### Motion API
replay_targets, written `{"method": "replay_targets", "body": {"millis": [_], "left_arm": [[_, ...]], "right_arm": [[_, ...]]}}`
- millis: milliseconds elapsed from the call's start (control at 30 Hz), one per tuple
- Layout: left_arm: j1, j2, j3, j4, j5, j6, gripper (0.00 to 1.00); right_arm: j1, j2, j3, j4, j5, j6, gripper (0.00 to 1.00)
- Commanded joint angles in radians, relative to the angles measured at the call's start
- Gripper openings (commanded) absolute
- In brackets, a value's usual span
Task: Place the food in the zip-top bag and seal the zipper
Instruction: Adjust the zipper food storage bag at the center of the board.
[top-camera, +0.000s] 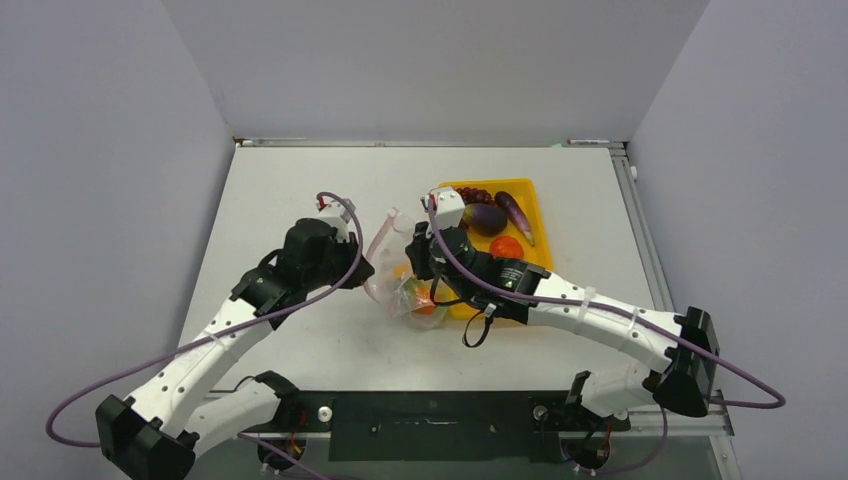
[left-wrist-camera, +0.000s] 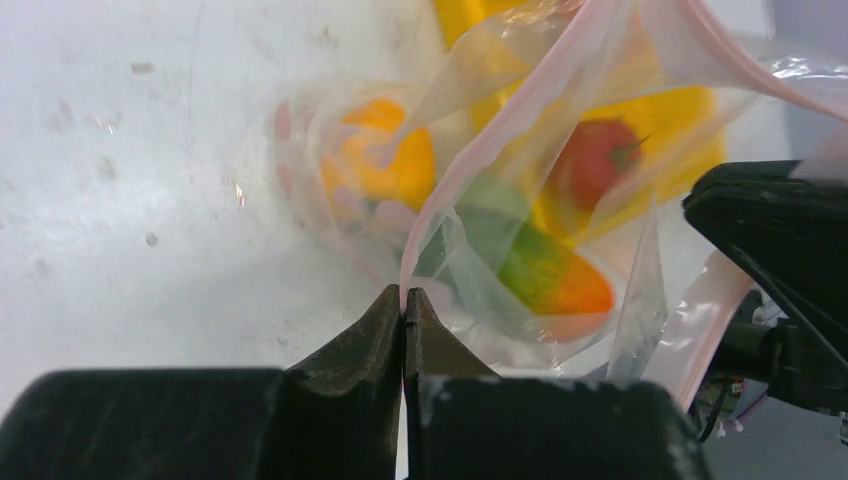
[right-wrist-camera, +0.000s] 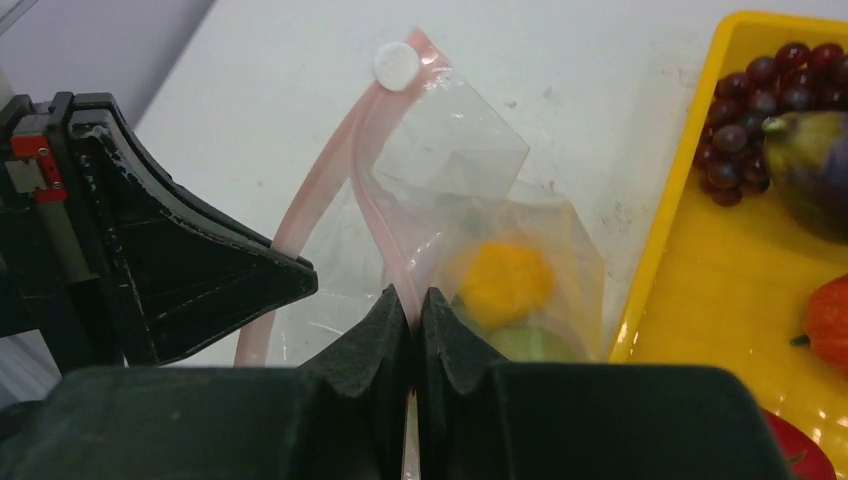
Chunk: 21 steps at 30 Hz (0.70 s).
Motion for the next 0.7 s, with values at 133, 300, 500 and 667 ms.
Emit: {"method": "replay_targets", "body": {"millis": [133,300,500,667], "left_arm": [[0.008,-0.043,0.132,0.019,0.077,0.001,0.0],[0.008,-0.076,0.257,-0.021,0.051,0.032,0.0],[0.011,-0.077,0.219,-0.022,-0.032,0.027,0.0],[0.024,-0.01,0.054,0.052,0.011,-0.008,0.0]], "right_arm": [[-0.001,-0.023,0.07,-0.008,0.008,-0.007,0.05],[0.009,-0.064,0.16,-0.025,0.0,-0.025,0.05],[0.015,-0.079,0.157,-0.014,0.063,-0.039,0.05],[0.011,-0.039,0.057,0.007,0.079,-0.023,0.05]]}}
